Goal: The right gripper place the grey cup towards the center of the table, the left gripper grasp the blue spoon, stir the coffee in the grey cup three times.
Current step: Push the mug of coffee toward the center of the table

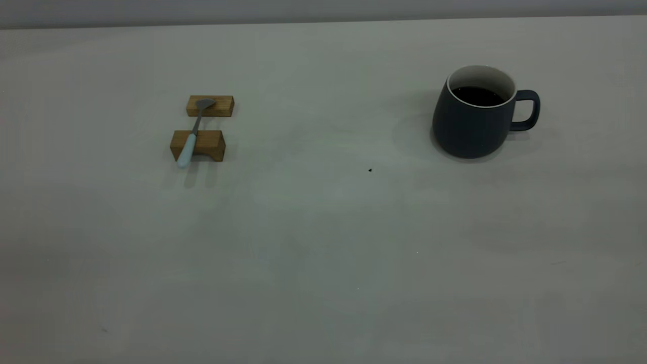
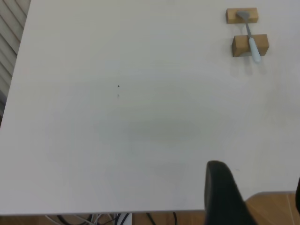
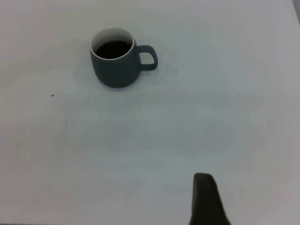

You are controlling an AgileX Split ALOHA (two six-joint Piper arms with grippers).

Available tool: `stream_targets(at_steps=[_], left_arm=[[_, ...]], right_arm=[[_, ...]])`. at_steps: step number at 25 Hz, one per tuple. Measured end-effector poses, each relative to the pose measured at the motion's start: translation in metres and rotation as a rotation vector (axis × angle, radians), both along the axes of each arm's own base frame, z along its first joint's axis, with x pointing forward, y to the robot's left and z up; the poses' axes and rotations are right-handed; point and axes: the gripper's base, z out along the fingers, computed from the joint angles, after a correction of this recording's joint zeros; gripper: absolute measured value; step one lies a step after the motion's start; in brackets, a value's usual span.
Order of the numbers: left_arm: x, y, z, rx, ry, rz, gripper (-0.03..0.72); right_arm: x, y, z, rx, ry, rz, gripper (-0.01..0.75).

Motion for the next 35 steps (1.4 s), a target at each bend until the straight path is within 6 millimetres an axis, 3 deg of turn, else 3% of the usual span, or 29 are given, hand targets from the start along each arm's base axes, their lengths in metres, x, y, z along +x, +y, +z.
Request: stream_targets(at_steps=[25,29,35], left_arm=[[0.0,0.0,0.0,0.0,0.0,0.0,0.446],[0.0,0.0,0.0,0.0,0.0,0.0,0.446],[0.0,0.0,0.0,0.0,0.0,0.0,0.446]], right_arm=[[0.003,0.001,0.002,-0.033,0.013,0.028,0.523],[0.026,0.003,0.01,-0.054,0.108,0.042,0.573],[0.095,0.014,0.014,-0.09,0.203,0.157,0.632]])
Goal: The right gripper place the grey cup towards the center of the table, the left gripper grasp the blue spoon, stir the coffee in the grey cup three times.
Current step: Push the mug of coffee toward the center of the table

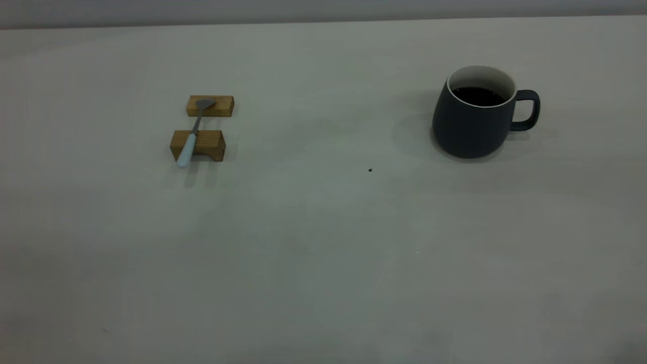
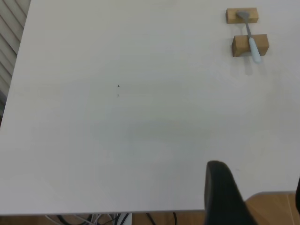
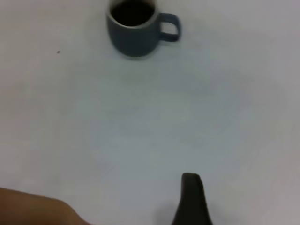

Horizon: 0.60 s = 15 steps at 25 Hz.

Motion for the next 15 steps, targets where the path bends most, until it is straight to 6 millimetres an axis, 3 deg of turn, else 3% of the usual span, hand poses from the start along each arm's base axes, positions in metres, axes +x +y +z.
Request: stream_targets(at_steps=[7,15], left_arm=[[0.0,0.0,0.0,0.0,0.0,0.0,0.446],[0.0,0.0,0.0,0.0,0.0,0.0,0.446]], right_arm=[[0.092,0.016,-0.013,-0.047,0.142,0.203,0.618],[0.179,0.03,-0.063,-0.124,0.249,0.45,0.594]])
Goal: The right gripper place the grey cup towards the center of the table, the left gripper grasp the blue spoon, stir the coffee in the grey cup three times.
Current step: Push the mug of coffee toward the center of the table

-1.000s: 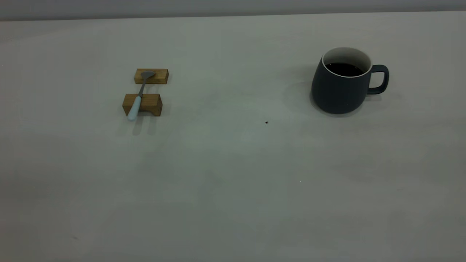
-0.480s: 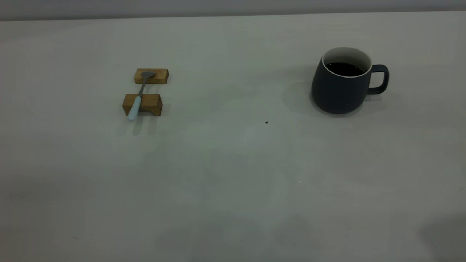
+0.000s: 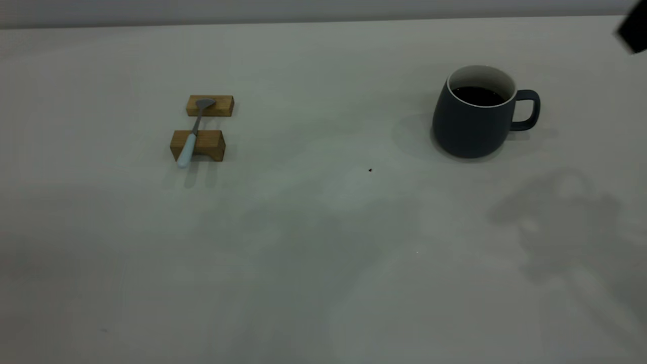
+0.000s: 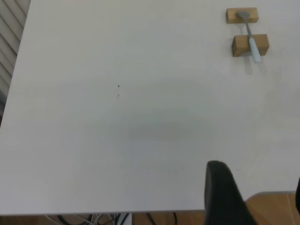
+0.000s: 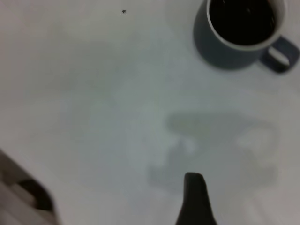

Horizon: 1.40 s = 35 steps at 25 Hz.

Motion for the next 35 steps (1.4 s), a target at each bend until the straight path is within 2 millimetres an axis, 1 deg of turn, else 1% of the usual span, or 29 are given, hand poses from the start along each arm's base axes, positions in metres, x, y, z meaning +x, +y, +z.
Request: stream_targets(at_steps=[2,5,9,11,15,19,21,27,32,35], left_arm=[[0.0,0.0,0.0,0.0,0.0,0.0,0.446],[0.0,0.0,0.0,0.0,0.0,0.0,0.446],[0.0,0.0,0.0,0.0,0.0,0.0,0.446],[0.0,0.0,0.0,0.0,0.0,0.0,0.446],[0.0,0.0,0.0,0.0,0.0,0.0,0.446],[0.0,0.0,0.0,0.0,0.0,0.0,0.446],[0.0,0.0,0.0,0.0,0.0,0.0,0.446],[0.0,0.0,0.0,0.0,0.0,0.0,0.446],[0.0,0.0,0.0,0.0,0.0,0.0,0.446],[0.0,0.0,0.0,0.0,0.0,0.0,0.446]], right_arm=[[0.021,0.001,-0.017,-0.048,-0.009,0.097,0.593],[0.052,0.003,-0.048,-0.13,-0.009,0.269,0.591],[0.084,0.005,-0.083,-0.205,-0.013,0.476,0.587],[0.099,0.003,-0.097,-0.217,-0.019,0.526,0.578],[0.123,-0.012,-0.116,-0.234,-0.042,0.56,0.563],[0.136,-0.026,-0.133,-0.221,-0.053,0.565,0.56],[0.14,-0.028,-0.142,-0.206,-0.066,0.575,0.56],[0.147,-0.026,-0.171,-0.186,-0.111,0.647,0.56],[0.147,-0.027,-0.193,-0.183,-0.092,0.618,0.56],[0.149,-0.025,-0.202,-0.181,-0.084,0.616,0.56]])
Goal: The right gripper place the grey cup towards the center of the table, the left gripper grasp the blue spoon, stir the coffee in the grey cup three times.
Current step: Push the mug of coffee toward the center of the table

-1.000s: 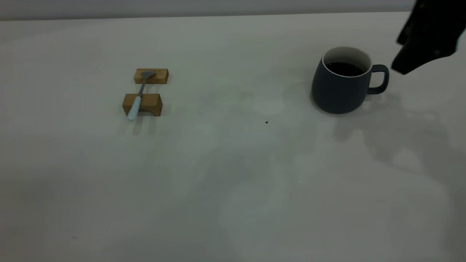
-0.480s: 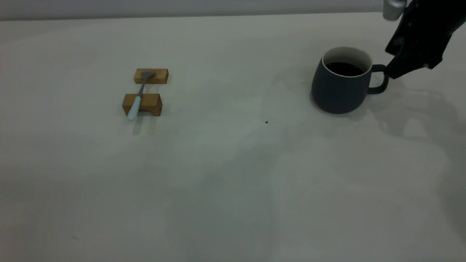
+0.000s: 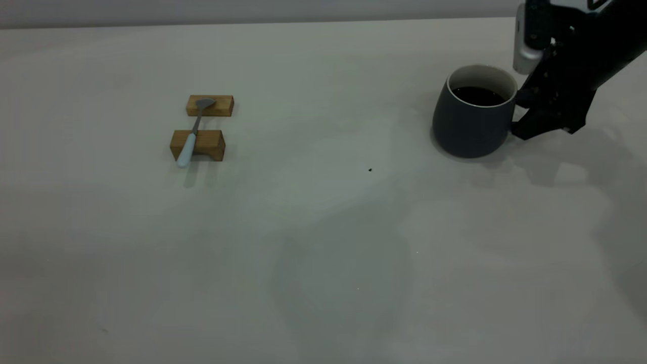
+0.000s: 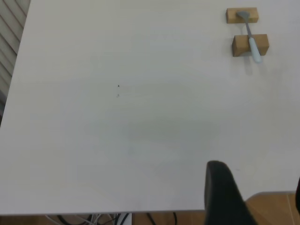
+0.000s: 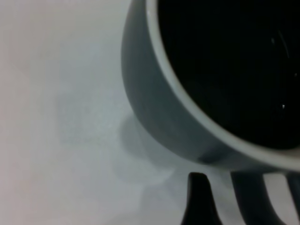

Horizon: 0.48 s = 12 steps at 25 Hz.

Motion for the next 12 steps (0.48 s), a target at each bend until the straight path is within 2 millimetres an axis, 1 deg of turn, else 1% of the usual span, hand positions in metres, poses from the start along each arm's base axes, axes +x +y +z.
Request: stream_targets(at_steps=[5,12], left_arm=[[0.0,0.0,0.0,0.0,0.0,0.0,0.446],[0.0,0.0,0.0,0.0,0.0,0.0,0.446]], right_arm=[[0.006,0.015,-0.006,0.005,-0.007,0.026,0.56],[0.01,0.05,-0.014,0.018,-0.014,0.081,0.56]])
